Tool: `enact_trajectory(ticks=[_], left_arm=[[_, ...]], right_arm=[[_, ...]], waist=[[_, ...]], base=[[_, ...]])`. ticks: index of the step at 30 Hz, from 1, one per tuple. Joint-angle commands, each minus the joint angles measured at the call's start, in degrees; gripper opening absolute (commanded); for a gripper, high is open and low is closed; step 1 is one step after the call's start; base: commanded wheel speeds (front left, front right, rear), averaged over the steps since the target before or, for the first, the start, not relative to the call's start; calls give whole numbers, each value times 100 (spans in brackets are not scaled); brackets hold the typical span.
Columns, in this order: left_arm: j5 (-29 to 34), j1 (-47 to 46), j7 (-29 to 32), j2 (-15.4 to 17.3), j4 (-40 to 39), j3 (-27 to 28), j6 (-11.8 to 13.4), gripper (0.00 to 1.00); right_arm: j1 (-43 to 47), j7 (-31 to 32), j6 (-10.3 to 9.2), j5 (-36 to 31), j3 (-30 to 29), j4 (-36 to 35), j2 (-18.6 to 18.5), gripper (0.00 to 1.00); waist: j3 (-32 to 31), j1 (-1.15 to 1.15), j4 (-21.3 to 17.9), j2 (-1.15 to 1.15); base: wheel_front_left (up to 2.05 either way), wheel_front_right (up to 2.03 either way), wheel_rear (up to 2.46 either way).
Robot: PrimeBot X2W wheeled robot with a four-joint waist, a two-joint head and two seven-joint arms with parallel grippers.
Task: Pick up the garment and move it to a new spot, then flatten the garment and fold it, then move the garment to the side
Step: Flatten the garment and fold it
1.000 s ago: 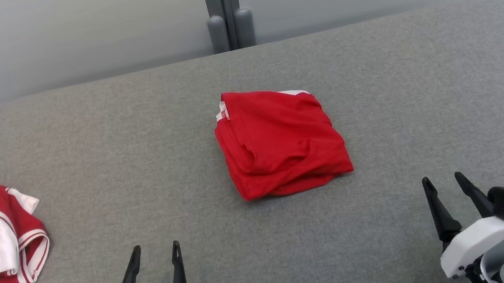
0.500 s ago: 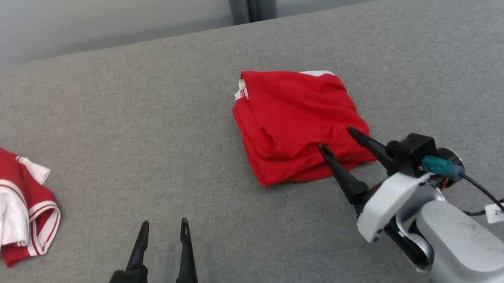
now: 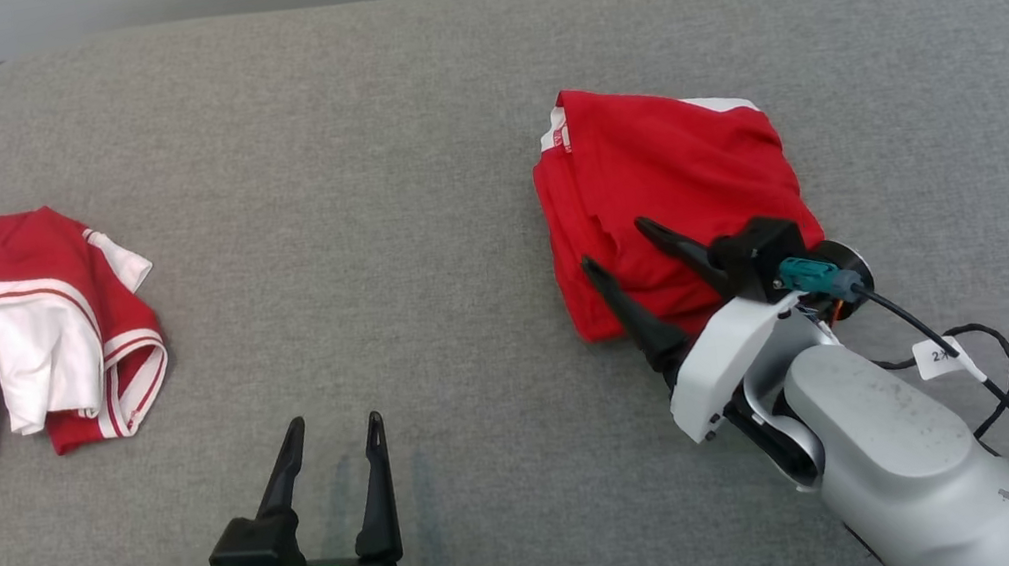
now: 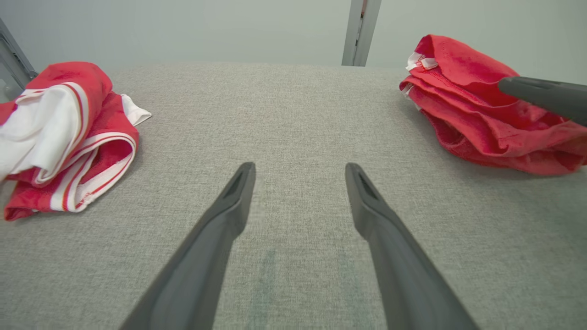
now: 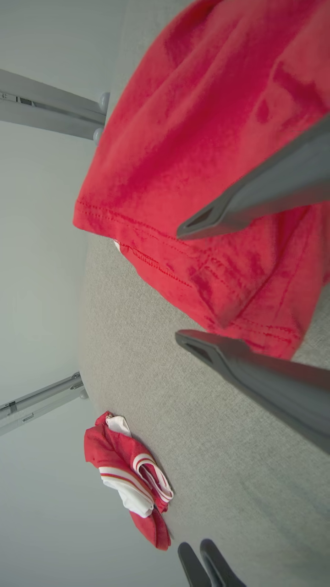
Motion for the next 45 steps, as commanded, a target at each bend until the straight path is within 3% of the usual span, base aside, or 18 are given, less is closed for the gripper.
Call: enact_trajectory(ticks=[1, 2, 3, 5, 6, 20, 25, 26, 27, 28, 29, 36, 45], left_arm=[[-12, -96, -2, 14, -11, 24, 14, 100], [-17, -100, -2, 14, -11, 32, 15, 100], [-23, -100, -2, 14, -11, 38, 17, 100], [-29, -122, -2, 14, 6, 52, 20, 100], [-31, -137, -2, 14, 13, 54, 18, 100], [15, -10, -2, 14, 34, 90, 17, 100], [20, 44, -2, 14, 55, 125, 22, 100], [21, 39, -2, 14, 56, 131, 21, 100], [25, 51, -2, 14, 54, 134, 21, 100], [29, 59, -2, 14, 56, 137, 21, 100], [33, 63, -2, 14, 58, 144, 22, 100], [80, 116, -2, 14, 66, 245, 52, 100], [343, 276, -1, 15, -4, 471, 64, 100]], right_arm=[[-49, -8, -8, 26, 29, 43, -28, 84], [-50, -8, -8, 31, 46, 86, -27, 53], [-60, -8, -8, 40, 66, 118, -28, 45], [-90, -8, -8, 65, 105, 162, -26, 7], [-106, -8, -8, 77, 120, 184, -26, 0], [476, -8, -8, 107, 340, -640, -25, 0], [917, -8, -8, -78, 372, -623, -25, 0], [966, -8, -8, -107, 363, -596, -23, 13], [1026, -8, -8, -147, 325, -568, -25, 60], [1058, -8, -8, -189, 308, -551, -26, 95], [1089, -8, -8, -200, 285, -572, -24, 100], [1275, -9, -8, -223, -166, -1236, -26, 100], [1921, -4, -9, -663, -1790, -2045, -23, 100]], waist=[[71, 0, 61, 0], [79, 0, 62, 0], [83, 0, 61, 0], [91, 0, 53, 0], [96, 0, 48, 0], [-54, 0, -106, 0], [-114, 0, -194, 0], [-121, 0, -211, 0], [-128, 0, -231, 0], [-130, 0, -247, 0], [-133, 0, -267, 0], [-255, 0, -455, 0], [-584, 0, -824, 0]], base=[[0, 0, 0], [0, 0, 0], [0, 0, 0], [0, 0, 0], [0, 0, 0], [0, 0, 0], [0, 0, 0], [0, 0, 0], [0, 0, 0], [0, 0, 0], [0, 0, 0], [0, 0, 0], [0, 0, 0]])
